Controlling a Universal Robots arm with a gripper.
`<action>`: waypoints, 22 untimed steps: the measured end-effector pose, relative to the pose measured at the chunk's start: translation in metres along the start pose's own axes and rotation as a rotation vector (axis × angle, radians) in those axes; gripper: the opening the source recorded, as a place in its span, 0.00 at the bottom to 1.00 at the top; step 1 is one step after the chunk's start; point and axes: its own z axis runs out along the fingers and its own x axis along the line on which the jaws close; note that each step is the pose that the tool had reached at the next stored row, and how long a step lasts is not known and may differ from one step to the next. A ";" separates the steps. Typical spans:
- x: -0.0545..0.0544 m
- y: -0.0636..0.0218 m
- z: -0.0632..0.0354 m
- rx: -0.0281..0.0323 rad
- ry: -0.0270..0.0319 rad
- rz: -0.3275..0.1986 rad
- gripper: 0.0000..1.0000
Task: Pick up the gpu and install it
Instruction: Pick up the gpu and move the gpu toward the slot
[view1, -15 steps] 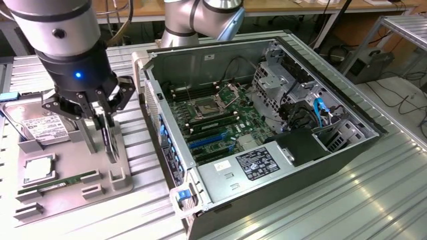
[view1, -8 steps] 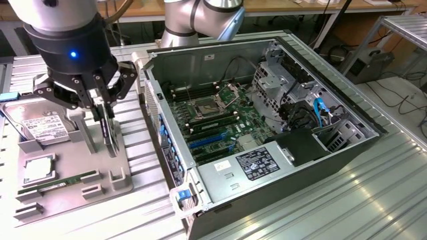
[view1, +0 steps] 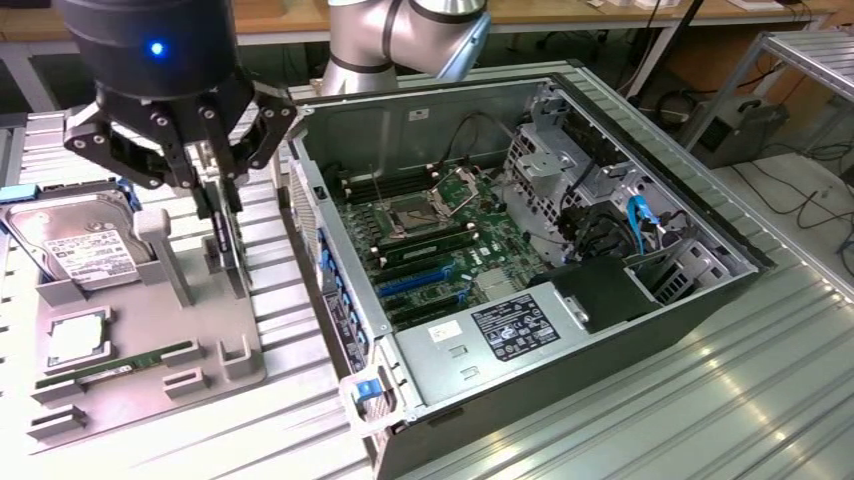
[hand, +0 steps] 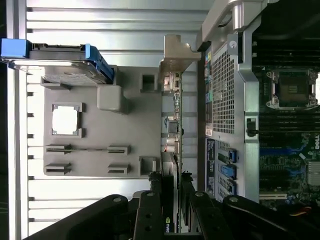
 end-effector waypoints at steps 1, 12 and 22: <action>-0.003 -0.0012 -0.0038 -0.0010 0.0002 0.000 0.26; -0.054 -0.0133 -0.0254 -0.0086 0.0146 0.001 0.26; -0.110 -0.0150 -0.0246 -0.0223 0.0195 0.002 0.26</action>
